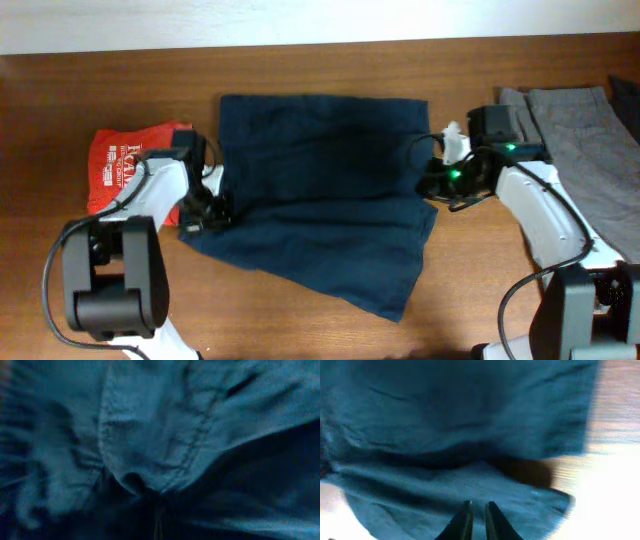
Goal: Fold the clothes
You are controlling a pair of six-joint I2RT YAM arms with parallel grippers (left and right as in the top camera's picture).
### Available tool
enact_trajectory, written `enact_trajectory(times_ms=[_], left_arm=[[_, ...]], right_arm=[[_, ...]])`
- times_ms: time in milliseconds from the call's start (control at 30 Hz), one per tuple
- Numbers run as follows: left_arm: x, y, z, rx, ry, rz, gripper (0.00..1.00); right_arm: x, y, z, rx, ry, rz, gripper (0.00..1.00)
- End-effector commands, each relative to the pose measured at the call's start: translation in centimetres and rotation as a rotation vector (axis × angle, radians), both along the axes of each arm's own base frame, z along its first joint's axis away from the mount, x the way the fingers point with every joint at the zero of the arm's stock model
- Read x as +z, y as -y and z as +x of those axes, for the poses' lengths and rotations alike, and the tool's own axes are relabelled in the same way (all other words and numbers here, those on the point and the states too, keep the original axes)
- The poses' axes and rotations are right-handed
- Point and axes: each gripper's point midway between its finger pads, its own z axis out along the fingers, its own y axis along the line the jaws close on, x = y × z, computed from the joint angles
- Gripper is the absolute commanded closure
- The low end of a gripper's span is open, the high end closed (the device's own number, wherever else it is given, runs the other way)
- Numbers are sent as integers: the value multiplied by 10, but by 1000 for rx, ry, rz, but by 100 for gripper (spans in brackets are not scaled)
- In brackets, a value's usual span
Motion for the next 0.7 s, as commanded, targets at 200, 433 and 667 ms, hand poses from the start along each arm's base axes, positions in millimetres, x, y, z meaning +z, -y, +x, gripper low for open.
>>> enact_trajectory(times_ms=[200,433,667], left_arm=[[-15,9,-60,144,-218,-33,99],[10,9,-9,121,-41,-48,100],[65,6,60,45,228,-42,89]], right_arm=[[0,-37,17,89,86,1,76],[-28,-12,25,33,43,-105,76],[-32,28,37,-73,47,-135,51]])
